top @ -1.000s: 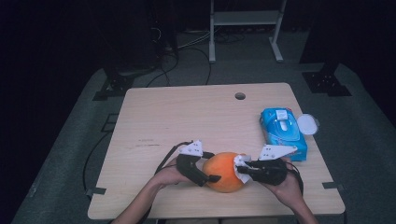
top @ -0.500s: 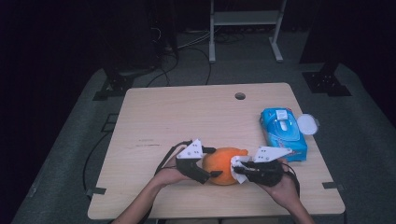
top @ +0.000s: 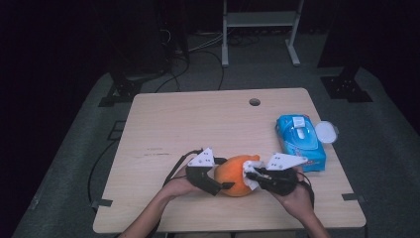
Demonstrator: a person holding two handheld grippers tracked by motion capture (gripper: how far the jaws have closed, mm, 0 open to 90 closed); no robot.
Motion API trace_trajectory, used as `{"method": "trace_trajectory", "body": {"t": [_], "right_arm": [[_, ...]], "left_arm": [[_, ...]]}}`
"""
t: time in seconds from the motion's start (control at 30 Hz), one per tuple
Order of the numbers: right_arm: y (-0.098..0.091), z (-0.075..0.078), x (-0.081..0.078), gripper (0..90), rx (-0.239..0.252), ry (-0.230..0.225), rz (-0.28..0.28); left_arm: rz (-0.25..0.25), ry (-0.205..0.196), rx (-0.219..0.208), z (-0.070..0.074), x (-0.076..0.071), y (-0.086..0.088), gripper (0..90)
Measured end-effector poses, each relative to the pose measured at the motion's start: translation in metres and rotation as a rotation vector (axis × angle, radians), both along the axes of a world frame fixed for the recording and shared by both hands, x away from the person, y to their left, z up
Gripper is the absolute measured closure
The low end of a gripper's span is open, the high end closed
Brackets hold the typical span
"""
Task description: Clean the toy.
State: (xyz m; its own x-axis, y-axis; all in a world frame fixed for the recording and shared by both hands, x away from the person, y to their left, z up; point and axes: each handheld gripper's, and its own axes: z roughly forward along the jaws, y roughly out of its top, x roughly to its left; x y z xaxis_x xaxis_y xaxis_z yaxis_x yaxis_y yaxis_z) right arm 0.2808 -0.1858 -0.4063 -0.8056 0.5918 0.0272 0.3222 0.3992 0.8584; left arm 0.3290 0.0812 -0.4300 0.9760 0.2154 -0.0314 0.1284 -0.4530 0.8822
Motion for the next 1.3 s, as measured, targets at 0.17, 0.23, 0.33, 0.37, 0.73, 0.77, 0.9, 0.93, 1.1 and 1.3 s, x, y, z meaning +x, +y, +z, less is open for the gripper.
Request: {"method": "trace_trajectory", "body": {"t": [0.17,0.23,0.33,0.37,0.73,0.77,0.9,0.93,1.1,1.3], "right_arm": [[0.004,0.002,-0.004,78.9,0.014,0.0,-0.007],[0.021,0.003,-0.01,78.9,0.026,-0.003,0.053],[0.036,0.005,-0.012,79.0,-0.004,-0.021,0.082],[0.036,0.006,-0.011,79.2,-0.009,-0.025,0.081],[0.012,0.004,-0.004,79.3,0.016,-0.003,-0.02],[0.018,0.004,-0.006,79.3,0.023,-0.002,0.0],[0.041,0.007,-0.011,79.2,0.021,-0.011,0.067],[0.045,0.007,-0.012,79.3,0.008,-0.019,0.072],[0.029,0.01,-0.005,79.4,0.013,-0.031,0.016],[-0.004,0.005,0.008,79.1,0.036,0.009,-0.069]], "left_arm": [[0.017,-0.042,0.034,-0.001,-0.003,-0.007,23.3],[0.017,-0.049,0.037,-0.002,-0.004,-0.009,23.2],[0.012,-0.058,0.043,-0.002,-0.005,-0.009,22.7],[0.011,-0.058,0.045,-0.002,-0.005,-0.007,23.5],[0.012,-0.059,0.055,-0.001,-0.007,-0.012,21.9],[0.009,-0.066,0.055,0.0,-0.008,-0.013,21.9],[-0.011,-0.084,0.054,0.0,-0.013,-0.017,22.0],[-0.01,-0.091,0.061,0.0,-0.014,-0.018,22.0],[-0.012,-0.089,0.068,-0.002,-0.013,-0.014,22.8],[-0.009,-0.049,0.045,0.0,-0.007,-0.009,18.8]]}}
